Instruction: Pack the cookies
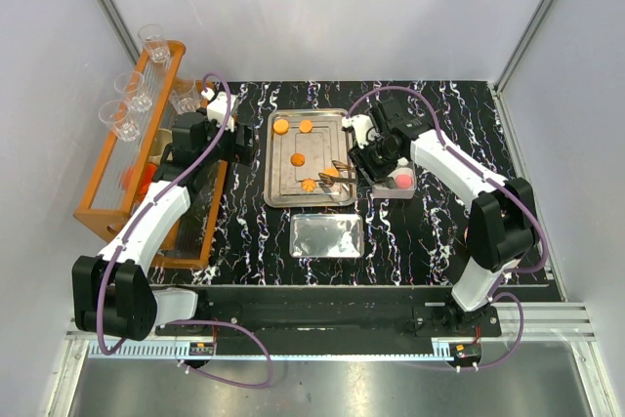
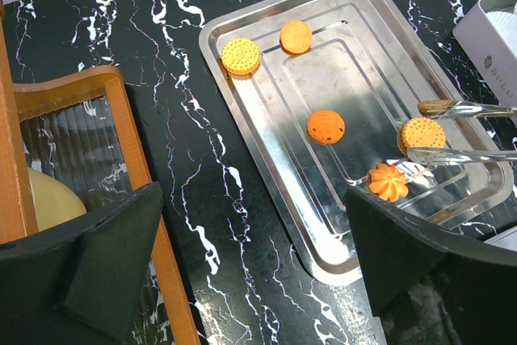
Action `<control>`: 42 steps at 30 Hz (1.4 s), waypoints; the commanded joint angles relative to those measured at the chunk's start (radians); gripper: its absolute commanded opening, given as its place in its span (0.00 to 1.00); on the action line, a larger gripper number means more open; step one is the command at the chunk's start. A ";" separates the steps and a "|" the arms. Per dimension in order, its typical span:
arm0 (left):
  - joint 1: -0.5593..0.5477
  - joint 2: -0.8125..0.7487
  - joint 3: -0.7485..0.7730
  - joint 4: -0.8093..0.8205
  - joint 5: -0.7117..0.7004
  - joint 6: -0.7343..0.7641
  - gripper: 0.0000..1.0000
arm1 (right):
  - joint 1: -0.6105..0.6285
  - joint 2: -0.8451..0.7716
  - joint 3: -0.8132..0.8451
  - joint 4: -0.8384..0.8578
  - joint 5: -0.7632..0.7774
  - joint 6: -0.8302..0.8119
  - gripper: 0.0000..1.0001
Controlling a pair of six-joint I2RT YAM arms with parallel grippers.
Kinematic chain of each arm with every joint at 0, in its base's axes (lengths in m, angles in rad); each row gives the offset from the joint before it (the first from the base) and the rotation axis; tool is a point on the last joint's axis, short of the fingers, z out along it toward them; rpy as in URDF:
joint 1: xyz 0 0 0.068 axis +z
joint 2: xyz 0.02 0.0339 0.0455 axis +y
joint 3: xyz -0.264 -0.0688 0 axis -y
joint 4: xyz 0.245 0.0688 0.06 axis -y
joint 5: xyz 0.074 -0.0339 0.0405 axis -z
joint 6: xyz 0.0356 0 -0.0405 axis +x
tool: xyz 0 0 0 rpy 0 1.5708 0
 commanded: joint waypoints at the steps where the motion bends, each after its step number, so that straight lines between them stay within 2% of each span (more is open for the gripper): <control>1: -0.004 -0.004 -0.008 0.044 -0.010 0.011 0.99 | 0.011 -0.052 -0.004 0.031 -0.015 0.007 0.51; 6: -0.004 -0.007 -0.010 0.044 -0.010 0.011 0.99 | 0.009 -0.050 -0.005 0.031 -0.009 0.007 0.47; 14: -0.004 -0.004 -0.008 0.044 -0.004 0.010 0.99 | 0.009 -0.058 0.007 0.023 0.014 0.009 0.24; 18: -0.004 -0.004 -0.008 0.044 -0.001 0.008 0.99 | 0.011 -0.073 0.042 0.009 0.029 0.007 0.16; 31: -0.004 -0.009 -0.005 0.041 0.000 0.010 0.99 | 0.001 -0.139 0.145 -0.018 0.153 0.018 0.13; 38: -0.004 -0.012 -0.011 0.043 0.000 0.008 0.99 | -0.092 -0.173 0.144 -0.003 0.157 0.030 0.13; 42: -0.004 -0.012 -0.010 0.043 0.003 0.008 0.99 | -0.188 -0.196 0.137 0.002 0.138 0.027 0.12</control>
